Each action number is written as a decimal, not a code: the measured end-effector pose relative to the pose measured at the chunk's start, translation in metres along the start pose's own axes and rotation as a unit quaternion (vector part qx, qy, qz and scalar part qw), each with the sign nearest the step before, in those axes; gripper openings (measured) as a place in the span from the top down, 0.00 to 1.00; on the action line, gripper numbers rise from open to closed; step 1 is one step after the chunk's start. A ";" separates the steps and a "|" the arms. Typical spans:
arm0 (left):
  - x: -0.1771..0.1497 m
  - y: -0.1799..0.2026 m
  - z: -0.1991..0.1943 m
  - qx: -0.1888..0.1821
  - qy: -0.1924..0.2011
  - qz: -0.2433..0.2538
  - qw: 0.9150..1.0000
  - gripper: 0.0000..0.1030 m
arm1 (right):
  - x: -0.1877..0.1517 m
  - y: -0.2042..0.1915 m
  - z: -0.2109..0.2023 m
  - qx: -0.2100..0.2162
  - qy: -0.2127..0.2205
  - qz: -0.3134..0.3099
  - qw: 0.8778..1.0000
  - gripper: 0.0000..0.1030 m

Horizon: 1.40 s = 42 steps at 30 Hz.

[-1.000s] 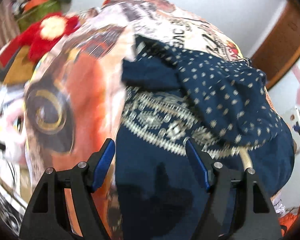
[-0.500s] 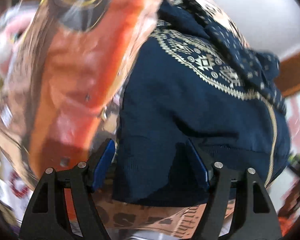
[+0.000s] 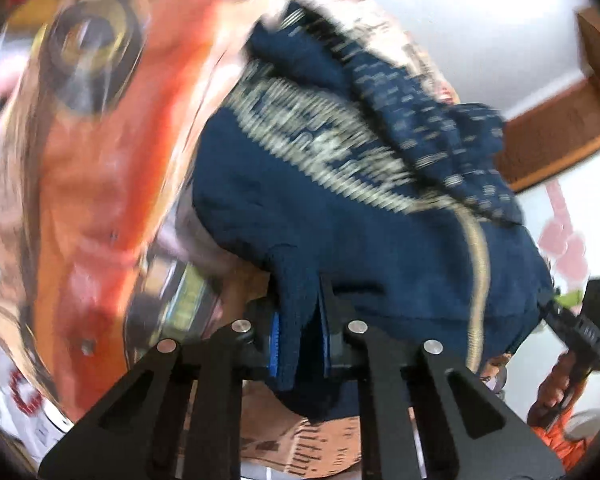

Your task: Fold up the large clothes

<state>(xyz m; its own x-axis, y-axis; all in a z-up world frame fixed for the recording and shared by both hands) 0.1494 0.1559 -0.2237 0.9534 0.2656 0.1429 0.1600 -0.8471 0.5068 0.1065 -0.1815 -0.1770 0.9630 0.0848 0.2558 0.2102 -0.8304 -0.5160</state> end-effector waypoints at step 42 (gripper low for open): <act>0.288 -0.006 0.034 0.124 0.068 -0.035 0.989 0.68 | 0.327 0.134 0.014 -0.110 0.099 0.117 0.982 0.93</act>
Point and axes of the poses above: each gripper's, at about its wrist camera, not at the fingertips, and z roughly the way its jaws point, y to its right, x to its top, the point moved 1 cm from there along z, roughly the way its jaws point, and after that the axes turned 14 degrees about -y, right-handed, at the moved point
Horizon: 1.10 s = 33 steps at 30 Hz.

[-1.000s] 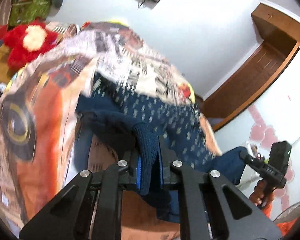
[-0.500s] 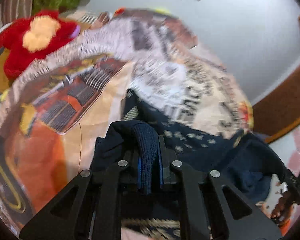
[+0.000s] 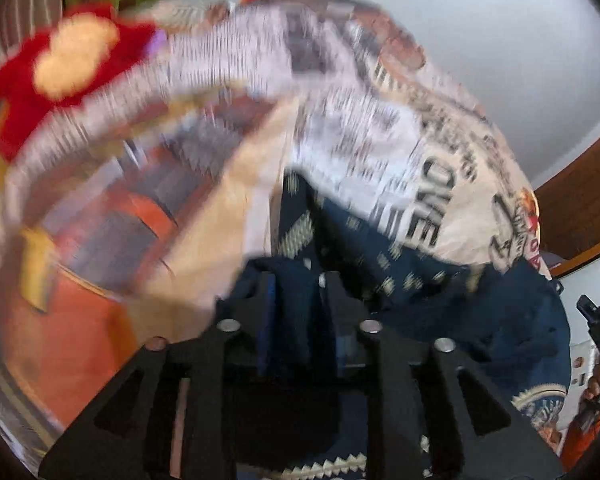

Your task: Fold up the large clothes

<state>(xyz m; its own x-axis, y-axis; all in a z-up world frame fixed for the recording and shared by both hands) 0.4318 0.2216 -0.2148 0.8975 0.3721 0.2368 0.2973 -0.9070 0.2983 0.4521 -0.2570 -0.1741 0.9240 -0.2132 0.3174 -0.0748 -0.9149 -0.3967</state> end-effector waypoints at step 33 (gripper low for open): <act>-0.077 0.052 0.036 0.007 -0.086 0.141 0.986 0.28 | -0.078 -0.101 0.064 -0.177 -0.116 -0.355 0.911 0.92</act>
Point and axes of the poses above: each gripper's, at about its wrist camera, not at the fingertips, and z roughly the way its jaws point, y to its right, x to its top, the point moved 1 cm from there along z, roughly the way its jaws point, and after that the axes turned 14 degrees about -y, right-handed, at the moved point
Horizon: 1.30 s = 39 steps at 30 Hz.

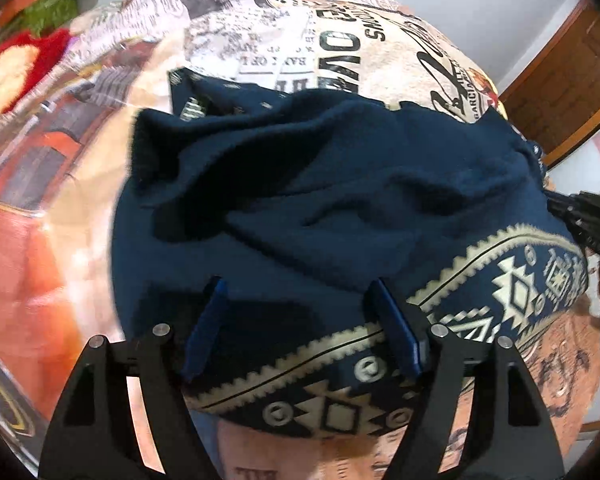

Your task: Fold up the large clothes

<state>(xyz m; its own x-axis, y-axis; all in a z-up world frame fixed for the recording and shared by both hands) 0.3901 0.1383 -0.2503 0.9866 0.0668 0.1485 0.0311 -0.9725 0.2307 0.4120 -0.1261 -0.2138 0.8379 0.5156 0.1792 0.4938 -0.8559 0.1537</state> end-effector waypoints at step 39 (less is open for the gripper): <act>0.108 -0.020 -0.060 0.077 0.160 -0.020 0.984 0.97 | -0.011 0.046 -0.037 0.082 0.134 0.129 0.979 0.92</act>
Point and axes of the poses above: each gripper's, at about its wrist camera, not at the fingertips, and z roughly the way its jaws point, y to its right, x to its top, the point moved 1 cm from there along z, roughly the way its jaws point, and after that the axes turned 14 degrees about -y, right-handed, at the moved point
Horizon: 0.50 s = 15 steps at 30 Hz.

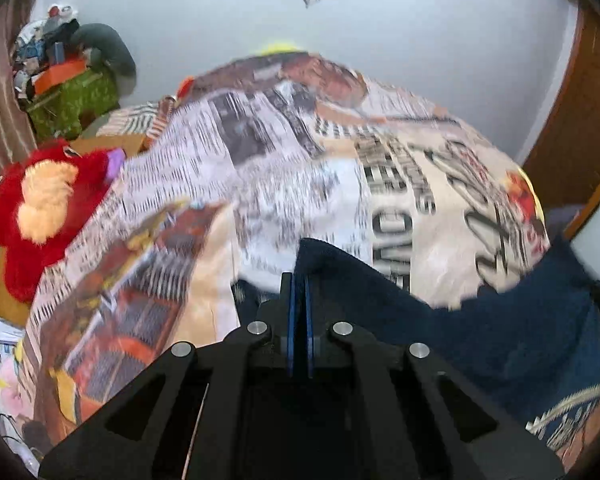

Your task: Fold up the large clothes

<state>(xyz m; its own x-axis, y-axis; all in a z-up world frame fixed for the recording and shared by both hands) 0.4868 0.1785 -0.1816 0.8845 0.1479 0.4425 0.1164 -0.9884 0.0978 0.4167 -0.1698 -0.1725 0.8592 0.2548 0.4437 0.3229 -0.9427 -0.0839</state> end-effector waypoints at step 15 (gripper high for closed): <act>-0.009 -0.008 0.052 0.044 -0.103 -0.002 0.994 0.72 | 0.003 0.046 -0.009 0.024 -0.023 0.078 0.996 0.94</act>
<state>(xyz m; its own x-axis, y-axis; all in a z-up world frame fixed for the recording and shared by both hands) 0.5018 0.1836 -0.2326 0.9566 0.1514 0.2491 0.1520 -0.9882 0.0166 0.4304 -0.2144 -0.1675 0.9173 0.1157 0.3809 0.2011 -0.9605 -0.1924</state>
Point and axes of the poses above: each gripper's, at about its wrist camera, not at the fingertips, and z roughly the way its jaws point, y to its right, x to its top, the point moved 1 cm from there along z, roughly the way its jaws point, and after that the axes turned 14 degrees about -y, right-handed, at the moved point
